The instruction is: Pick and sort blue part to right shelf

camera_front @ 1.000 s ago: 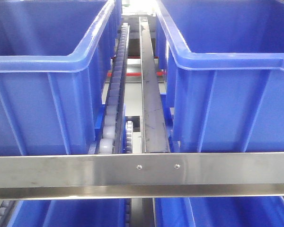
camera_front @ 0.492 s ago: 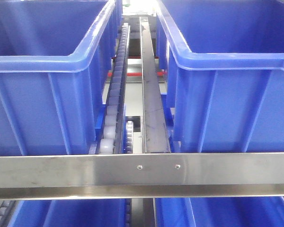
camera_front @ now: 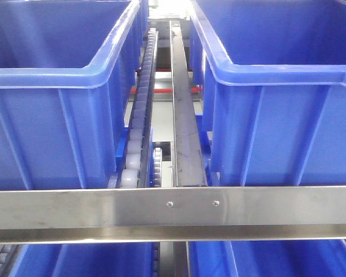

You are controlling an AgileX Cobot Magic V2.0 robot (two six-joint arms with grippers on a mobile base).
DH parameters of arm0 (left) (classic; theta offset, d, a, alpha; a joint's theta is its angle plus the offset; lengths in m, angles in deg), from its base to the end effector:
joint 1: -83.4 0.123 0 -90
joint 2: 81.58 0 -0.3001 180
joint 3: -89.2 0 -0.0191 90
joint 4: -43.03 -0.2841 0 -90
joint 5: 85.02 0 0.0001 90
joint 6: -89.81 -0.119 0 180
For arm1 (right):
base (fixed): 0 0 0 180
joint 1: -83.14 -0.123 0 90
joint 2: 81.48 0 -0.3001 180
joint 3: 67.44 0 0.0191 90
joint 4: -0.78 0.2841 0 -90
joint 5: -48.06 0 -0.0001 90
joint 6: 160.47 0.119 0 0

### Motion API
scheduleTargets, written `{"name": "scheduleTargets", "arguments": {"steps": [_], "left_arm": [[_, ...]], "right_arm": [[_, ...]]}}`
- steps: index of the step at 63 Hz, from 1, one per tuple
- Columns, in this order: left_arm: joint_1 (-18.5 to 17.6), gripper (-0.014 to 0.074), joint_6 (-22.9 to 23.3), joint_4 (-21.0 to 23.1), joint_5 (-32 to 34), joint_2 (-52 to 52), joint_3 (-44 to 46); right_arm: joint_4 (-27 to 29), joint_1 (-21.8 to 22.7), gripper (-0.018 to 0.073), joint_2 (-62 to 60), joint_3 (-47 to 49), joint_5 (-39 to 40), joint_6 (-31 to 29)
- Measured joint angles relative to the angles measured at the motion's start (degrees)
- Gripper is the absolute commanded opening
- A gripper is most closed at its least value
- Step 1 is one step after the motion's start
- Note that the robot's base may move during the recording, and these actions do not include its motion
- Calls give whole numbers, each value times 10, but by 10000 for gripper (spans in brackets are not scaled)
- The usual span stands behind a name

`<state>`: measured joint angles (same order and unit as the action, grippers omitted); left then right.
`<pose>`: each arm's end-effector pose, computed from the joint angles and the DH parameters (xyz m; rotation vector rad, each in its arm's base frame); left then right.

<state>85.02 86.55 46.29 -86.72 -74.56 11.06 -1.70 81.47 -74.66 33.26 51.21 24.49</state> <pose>0.1024 0.0027 0.2091 -0.0201 1.5158 0.0214 0.1022 0.0033 0.2114 0.0083 1.4484 0.0611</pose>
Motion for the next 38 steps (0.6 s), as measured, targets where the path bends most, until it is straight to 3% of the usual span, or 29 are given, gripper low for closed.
{"name": "scheduleTargets", "arguments": {"steps": [38], "left_arm": [[-26,123,0,0,3,0,0]], "right_arm": [[0,0,48,0,0,0,1]]}}
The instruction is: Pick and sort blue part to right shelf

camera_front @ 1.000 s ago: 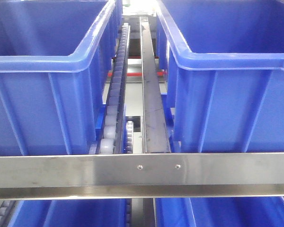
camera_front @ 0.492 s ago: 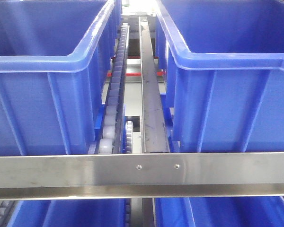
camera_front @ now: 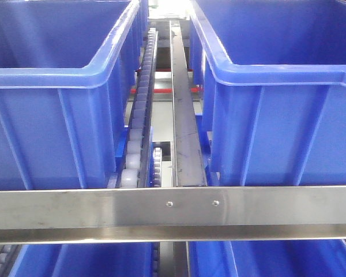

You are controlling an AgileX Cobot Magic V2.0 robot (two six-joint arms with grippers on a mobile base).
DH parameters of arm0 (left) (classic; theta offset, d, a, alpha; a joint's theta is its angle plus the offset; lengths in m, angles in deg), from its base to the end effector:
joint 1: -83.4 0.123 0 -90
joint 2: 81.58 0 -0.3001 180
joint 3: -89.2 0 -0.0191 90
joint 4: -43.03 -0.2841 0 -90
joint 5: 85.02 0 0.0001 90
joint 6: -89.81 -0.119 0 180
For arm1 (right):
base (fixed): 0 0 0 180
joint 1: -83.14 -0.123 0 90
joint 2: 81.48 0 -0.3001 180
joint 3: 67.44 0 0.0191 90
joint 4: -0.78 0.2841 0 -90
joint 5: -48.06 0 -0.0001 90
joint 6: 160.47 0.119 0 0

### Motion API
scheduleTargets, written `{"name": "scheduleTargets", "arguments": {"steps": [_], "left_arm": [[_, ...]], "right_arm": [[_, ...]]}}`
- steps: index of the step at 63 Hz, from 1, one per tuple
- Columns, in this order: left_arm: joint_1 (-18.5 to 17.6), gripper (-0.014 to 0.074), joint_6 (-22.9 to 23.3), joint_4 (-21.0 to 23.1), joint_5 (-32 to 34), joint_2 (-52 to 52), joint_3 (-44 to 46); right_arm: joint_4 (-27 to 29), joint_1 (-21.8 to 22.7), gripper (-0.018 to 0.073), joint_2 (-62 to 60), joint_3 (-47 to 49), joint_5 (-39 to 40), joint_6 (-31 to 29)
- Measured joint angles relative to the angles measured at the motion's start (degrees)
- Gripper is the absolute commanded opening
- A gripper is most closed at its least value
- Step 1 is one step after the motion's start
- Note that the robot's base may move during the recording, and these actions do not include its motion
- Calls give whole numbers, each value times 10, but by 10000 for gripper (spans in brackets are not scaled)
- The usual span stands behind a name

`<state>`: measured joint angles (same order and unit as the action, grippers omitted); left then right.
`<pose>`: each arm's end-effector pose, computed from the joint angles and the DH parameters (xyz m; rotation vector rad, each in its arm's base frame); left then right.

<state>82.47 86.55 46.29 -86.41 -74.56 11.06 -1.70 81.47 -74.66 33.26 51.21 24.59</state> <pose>0.1024 -0.0018 0.2097 0.0134 1.5105 -0.0140 0.1022 0.0033 0.2114 0.0096 1.4484 0.0625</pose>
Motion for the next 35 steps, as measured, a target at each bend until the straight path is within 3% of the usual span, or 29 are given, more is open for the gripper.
{"name": "scheduleTargets", "arguments": {"steps": [35], "left_arm": [[0,123,0,0,0,0,0]], "right_arm": [[0,0,48,0,0,0,0]]}}
